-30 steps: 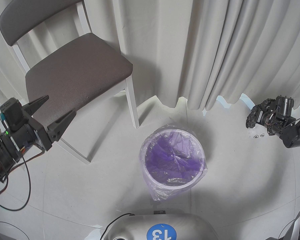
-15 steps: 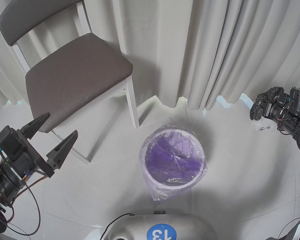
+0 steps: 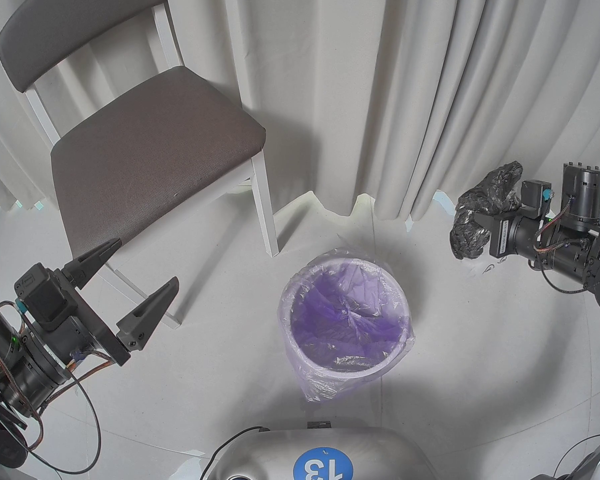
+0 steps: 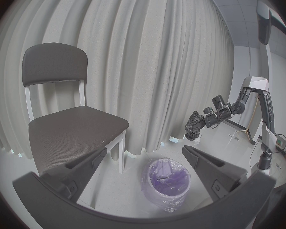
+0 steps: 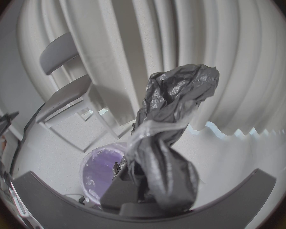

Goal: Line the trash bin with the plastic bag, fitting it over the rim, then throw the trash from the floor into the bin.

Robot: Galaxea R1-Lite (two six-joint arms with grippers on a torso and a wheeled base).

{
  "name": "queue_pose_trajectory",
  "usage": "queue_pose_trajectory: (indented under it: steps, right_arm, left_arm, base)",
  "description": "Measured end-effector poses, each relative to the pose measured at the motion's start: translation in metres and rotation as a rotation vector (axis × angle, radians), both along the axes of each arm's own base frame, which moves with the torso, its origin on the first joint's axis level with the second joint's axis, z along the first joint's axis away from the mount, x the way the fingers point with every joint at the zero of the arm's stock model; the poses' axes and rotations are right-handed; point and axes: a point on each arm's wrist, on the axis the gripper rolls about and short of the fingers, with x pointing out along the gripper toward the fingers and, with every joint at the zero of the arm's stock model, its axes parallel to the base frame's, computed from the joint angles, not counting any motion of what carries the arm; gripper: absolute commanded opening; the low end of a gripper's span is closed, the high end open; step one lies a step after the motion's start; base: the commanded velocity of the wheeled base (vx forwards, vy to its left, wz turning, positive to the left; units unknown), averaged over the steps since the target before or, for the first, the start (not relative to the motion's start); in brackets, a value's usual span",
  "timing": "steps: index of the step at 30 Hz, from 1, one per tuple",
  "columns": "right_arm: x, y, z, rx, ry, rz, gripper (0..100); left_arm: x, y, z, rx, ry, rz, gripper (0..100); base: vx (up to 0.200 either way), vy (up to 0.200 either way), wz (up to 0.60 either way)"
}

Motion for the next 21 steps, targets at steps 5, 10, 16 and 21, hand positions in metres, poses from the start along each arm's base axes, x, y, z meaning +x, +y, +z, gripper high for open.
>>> queue_pose_trajectory:
  steps: [5,10,16,21]
  right_arm:
    - [-0.013,0.023,-0.010,-0.085,0.005,0.111,0]
    - [-0.024,0.047,-0.018,-0.127,0.016,0.215,0]
    - [-0.027,0.067,-0.031,-0.186,0.031,0.301,0]
    - [-0.021,0.083,-0.044,-0.215,0.024,0.351,0]
  left_arm:
    - [0.002,-0.001,-0.002,0.006,0.010,-0.001,100]
    - [0.005,-0.003,-0.005,0.012,0.021,-0.005,100]
    - [0.006,-0.004,-0.007,0.018,0.029,-0.007,100]
    - [0.007,-0.004,-0.007,0.019,0.033,-0.007,100]
  base:
    - [0.000,0.000,0.00]
    - [0.000,0.000,0.00]
    - [0.000,0.000,0.00]
    - [0.000,0.000,0.00]
